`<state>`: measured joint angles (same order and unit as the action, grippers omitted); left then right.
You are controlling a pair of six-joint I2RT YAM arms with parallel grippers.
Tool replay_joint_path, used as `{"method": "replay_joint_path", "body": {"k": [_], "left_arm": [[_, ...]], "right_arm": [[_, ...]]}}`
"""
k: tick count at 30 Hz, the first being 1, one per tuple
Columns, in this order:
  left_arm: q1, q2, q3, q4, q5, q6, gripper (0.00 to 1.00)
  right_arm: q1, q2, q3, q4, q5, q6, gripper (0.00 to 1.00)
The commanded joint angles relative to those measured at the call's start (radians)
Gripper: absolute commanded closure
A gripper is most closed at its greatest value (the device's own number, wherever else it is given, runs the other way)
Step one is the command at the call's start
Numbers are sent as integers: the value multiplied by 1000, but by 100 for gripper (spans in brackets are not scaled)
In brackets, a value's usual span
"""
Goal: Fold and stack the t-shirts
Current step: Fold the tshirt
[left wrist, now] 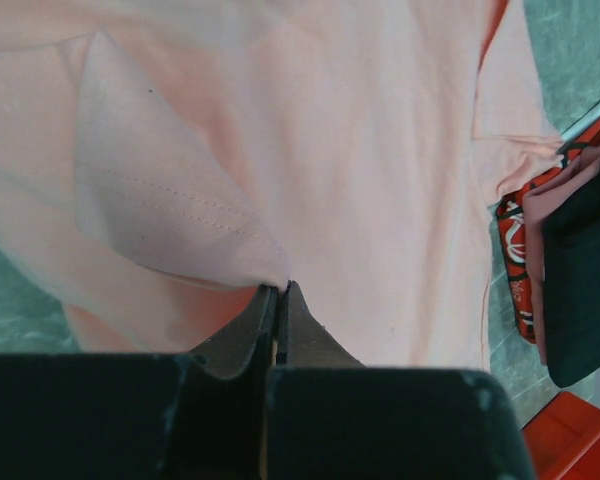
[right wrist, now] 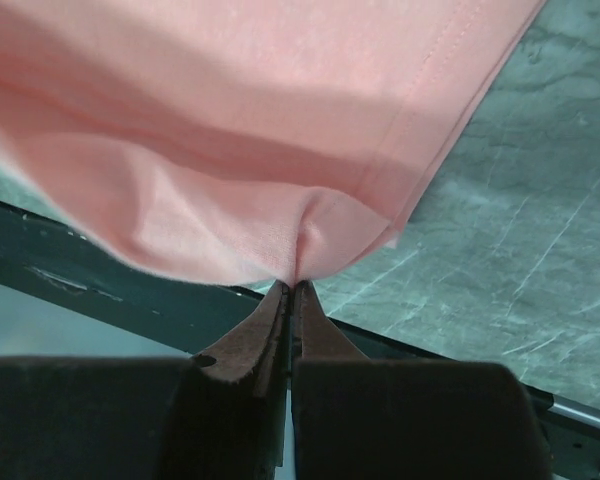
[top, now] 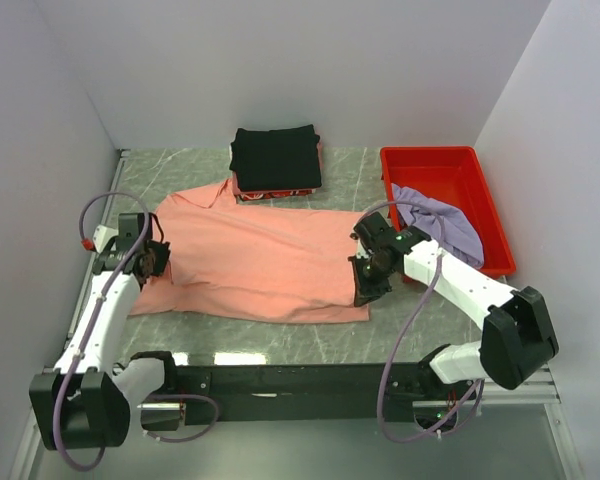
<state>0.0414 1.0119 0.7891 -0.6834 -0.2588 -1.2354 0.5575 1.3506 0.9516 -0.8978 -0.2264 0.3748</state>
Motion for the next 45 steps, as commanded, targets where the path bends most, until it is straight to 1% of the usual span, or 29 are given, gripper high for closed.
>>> {"method": "replay_joint_path", "body": {"k": [1,6,13,16,17,18,20,21,22,23,24,25,26,27,28,29,30,31,32,33,34,35,37,38,39,40,43,44,45], "left_arm": [[-6,57,64,100,-11,37,100],[-14,167,97,169,4,65,100],[-35,295,185,180,-36,93,100],[-35,355,209,215,-5,143,100],[-37,375,217,226,10,190,100],[-35,422,228,228,19,204,99],[-37,482,280,208,42,253,96],[-61,548,303,190,36,261,94],[-70,585,350,180,33,280,91],[-75,617,375,161,3,296,77],[-78,679,396,160,-5,307,69],[-80,712,448,154,-8,321,66],[-81,738,473,154,-23,339,59],[-84,781,495,172,-37,352,56],[-84,801,537,171,-45,356,53],[-84,818,559,170,-54,373,48],[-84,846,608,124,-72,369,45],[-86,847,621,107,-76,366,43],[-87,840,618,105,-79,367,36],[-90,799,578,110,-79,364,32],[-92,771,547,139,-68,364,29],[-94,740,515,154,-59,366,21],[-94,644,423,168,-60,350,13],[-94,614,395,166,-65,338,6],[-94,559,348,165,-71,332,2],[-94,533,323,168,-63,329,1],[-92,458,237,200,-34,332,1],[-92,438,219,228,-25,332,1],[-92,435,197,237,-13,332,1]], "right_arm": [[-21,22,55,43,-33,-16,100],[-44,70,70,68,-8,-1,100],[-80,122,102,102,27,9,100],[-93,143,107,114,38,12,100],[-100,153,110,112,41,12,100],[-103,160,114,106,45,12,100],[-107,169,118,111,61,16,100],[-110,173,121,123,61,16,98],[-111,174,124,128,62,18,98],[-113,183,124,137,68,21,97],[-120,188,125,152,78,21,96],[-123,196,128,158,90,22,95],[-128,215,131,169,113,27,94],[-130,226,144,174,198,38,92],[-130,235,151,174,219,39,90],[-130,248,159,177,249,36,84],[-131,249,171,174,300,50,78],[-130,245,177,172,306,47,73],[-130,228,180,171,317,49,64],[-128,216,177,168,338,64,45],[-130,203,171,169,360,67,38],[-128,173,165,174,366,70,33],[-126,144,141,183,331,72,29],[-117,115,133,188,319,69,27],[-110,99,115,201,309,56,26],[-97,85,105,207,297,49,26],[-36,42,79,250,231,29,25],[-4,44,67,281,158,27,25],[10,51,64,292,132,32,24]]}}
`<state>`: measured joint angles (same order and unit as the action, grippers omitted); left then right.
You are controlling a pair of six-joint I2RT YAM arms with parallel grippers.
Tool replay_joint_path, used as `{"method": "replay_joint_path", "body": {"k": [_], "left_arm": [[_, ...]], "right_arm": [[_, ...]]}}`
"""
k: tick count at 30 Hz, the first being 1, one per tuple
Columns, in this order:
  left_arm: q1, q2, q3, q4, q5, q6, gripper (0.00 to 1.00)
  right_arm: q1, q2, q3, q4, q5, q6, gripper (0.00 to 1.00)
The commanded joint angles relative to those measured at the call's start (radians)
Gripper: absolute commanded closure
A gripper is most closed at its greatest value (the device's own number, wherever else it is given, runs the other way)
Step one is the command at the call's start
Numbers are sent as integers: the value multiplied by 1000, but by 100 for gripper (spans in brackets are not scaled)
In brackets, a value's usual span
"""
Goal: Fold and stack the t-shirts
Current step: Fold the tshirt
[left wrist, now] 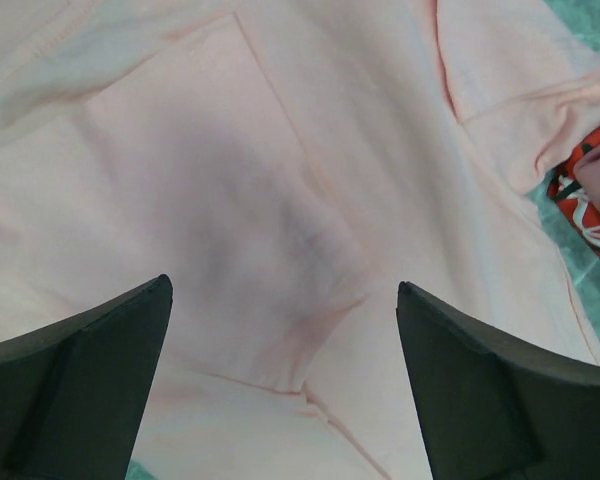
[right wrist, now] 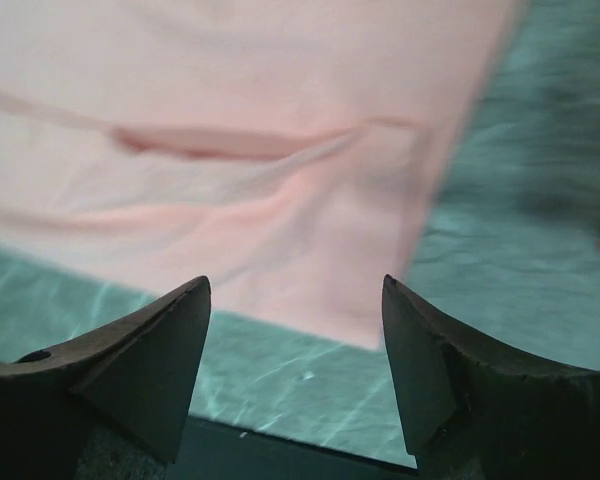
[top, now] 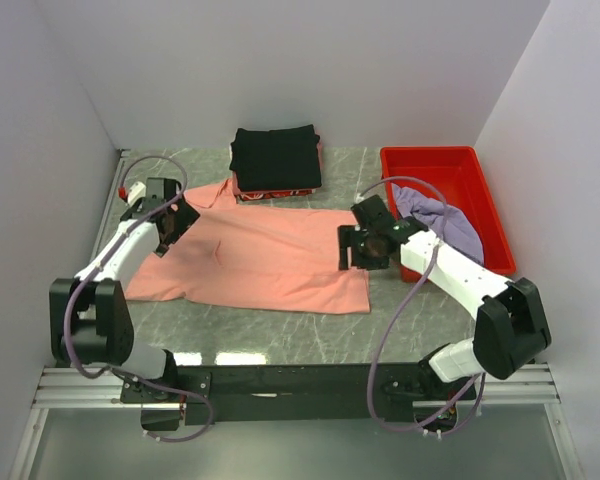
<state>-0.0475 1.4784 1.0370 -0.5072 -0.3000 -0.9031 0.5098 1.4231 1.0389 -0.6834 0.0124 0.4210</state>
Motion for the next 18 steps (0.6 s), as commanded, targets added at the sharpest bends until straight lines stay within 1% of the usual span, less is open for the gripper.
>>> {"method": "replay_joint_path", "body": {"k": [1,6,11,14,15,18], "left_arm": [[-2,-32,-60,70,41,9,1],[23,13,-94,143,104,18,1],[44,108,-84,134,113,3,0],[44,115,-117,124,107,-8,1],[69,109,-146,122,104,-13,0],[87,80,-216,110,93,-34,1]], "right_arm": [[70,3,-25,87,-118,-7,24],[170,71,-22,122,-65,22,23],[179,102,-112,195,-60,38,23],[179,134,-140,205,-43,41,23],[179,141,-146,218,-45,39,23],[180,166,-181,222,-68,35,23]]}}
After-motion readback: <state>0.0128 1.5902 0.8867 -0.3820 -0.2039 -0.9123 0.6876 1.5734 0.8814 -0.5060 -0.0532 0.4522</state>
